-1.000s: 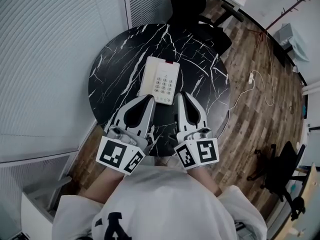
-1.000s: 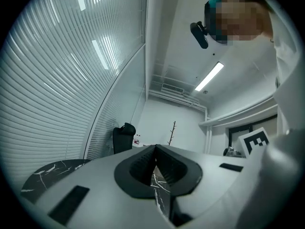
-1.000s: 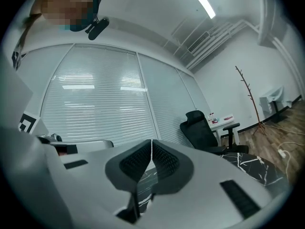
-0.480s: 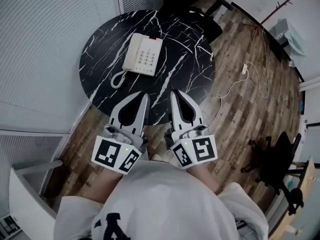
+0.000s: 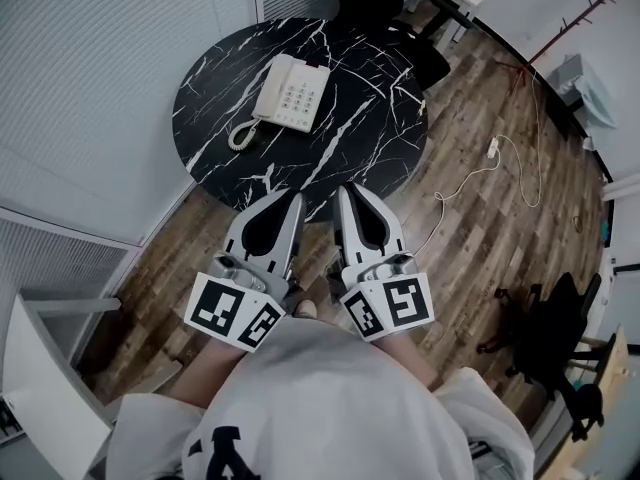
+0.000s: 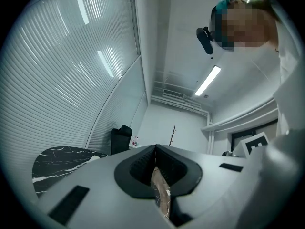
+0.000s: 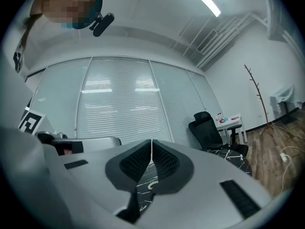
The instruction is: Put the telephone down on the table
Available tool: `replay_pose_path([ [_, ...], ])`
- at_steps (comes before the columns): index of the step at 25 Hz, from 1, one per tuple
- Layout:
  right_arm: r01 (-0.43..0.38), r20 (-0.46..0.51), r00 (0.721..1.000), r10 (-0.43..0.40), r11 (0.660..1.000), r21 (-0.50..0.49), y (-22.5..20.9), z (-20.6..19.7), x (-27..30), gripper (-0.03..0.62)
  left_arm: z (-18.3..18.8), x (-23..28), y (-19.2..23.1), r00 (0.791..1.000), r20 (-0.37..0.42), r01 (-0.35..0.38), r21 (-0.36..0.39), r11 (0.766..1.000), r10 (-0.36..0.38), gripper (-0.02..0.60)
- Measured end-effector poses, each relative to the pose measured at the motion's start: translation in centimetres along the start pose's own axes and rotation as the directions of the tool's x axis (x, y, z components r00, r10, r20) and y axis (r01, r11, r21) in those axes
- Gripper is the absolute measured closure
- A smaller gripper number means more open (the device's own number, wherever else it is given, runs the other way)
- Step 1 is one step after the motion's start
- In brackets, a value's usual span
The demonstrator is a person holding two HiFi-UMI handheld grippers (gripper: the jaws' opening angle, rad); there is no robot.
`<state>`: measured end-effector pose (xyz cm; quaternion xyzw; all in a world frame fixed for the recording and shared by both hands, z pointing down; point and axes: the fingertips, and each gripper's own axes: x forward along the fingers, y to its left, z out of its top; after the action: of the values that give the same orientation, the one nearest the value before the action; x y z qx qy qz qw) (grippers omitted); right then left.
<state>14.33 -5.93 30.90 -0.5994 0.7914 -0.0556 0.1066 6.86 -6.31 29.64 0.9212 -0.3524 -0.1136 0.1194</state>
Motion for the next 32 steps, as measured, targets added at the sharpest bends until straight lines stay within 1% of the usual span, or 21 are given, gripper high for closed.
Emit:
replay_pose_path([
  [4,-0.006,-0.002,1.0,0.006,1.0,0.005,0.5,0.1,-0.8,0.562,0.7,-0.9,-0.6,1.0,0.028,-0.01,0.002,1.0,0.01,0.575],
  [8,-0.008,-0.001,1.0,0.008,0.999,0.035,0.8,-0.7,-1.9,0.562,0.4,-2.3,-1.0,0.999,0.022,-0.031,0.022,0.999,0.031,0.575],
  [11,-0.022,-0.009,1.0,0.023,0.998,0.061,1.1,-1.5,-2.4,0.562,0.3,-3.4,-1.0,0.998,0.025,-0.066,0.029,0.997,0.065,0.575],
  [13,-0.035,-0.013,0.999,0.036,0.997,0.069,1.4,-1.7,-2.5,0.562,0.4,-3.9,-1.1,0.997,0.028,-0.076,0.028,0.997,0.075,0.575],
  [17,-0.044,0.016,0.999,0.044,0.998,0.04,1.9,-0.5,-3.0,0.562,0.9,-4.1,-2.0,0.997,0.056,-0.047,0.026,0.999,0.045,0.575],
  [20,-0.023,0.037,0.999,0.022,0.999,0.028,1.8,0.5,-3.6,0.562,1.7,-4.2,-3.0,0.997,0.075,-0.011,0.035,0.999,0.008,0.575],
  [23,0.001,0.041,0.999,-0.002,1.0,0.031,2.3,0.5,-4.4,0.562,2.3,-5.3,-3.5,0.996,0.084,0.017,0.036,0.999,-0.02,0.575],
  [27,0.016,0.05,0.999,-0.018,1.0,0.025,5.0,0.6,-5.9,0.562,3.0,-8.5,-3.4,0.996,0.082,0.027,0.018,0.999,-0.028,0.575],
  [32,0.031,0.041,0.999,-0.032,0.999,0.038,10.7,-1.2,-8.7,0.562,3.4,-15.5,-3.0,0.997,0.072,0.025,0.008,1.0,-0.026,0.575],
])
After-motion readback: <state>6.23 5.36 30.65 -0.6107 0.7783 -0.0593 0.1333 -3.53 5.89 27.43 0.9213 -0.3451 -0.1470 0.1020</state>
